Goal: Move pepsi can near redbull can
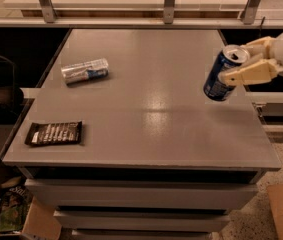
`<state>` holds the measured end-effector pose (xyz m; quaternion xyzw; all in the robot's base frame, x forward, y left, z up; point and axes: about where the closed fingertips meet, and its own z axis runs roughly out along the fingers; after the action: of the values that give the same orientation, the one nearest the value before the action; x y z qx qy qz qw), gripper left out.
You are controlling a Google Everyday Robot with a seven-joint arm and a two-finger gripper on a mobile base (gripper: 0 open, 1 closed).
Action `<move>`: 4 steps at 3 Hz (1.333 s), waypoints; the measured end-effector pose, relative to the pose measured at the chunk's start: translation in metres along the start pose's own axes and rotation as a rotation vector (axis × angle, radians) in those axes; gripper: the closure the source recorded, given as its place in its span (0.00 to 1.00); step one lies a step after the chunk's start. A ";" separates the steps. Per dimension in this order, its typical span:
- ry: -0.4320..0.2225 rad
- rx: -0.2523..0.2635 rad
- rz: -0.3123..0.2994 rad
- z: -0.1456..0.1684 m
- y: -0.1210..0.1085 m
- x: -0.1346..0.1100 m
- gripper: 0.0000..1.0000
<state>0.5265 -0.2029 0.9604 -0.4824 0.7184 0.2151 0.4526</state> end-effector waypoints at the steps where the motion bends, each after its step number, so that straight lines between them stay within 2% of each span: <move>1: -0.046 -0.081 -0.062 0.033 0.003 -0.030 1.00; 2: -0.078 -0.163 -0.109 0.071 0.004 -0.056 1.00; 3: -0.096 -0.222 -0.143 0.109 0.008 -0.079 1.00; 4: -0.093 -0.250 -0.167 0.144 0.017 -0.099 1.00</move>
Offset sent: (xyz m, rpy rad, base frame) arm 0.0613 0.1339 0.0162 0.0630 -0.0442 0.3281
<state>0.5879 -0.0387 0.9719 -0.5825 0.6217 0.2866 0.4382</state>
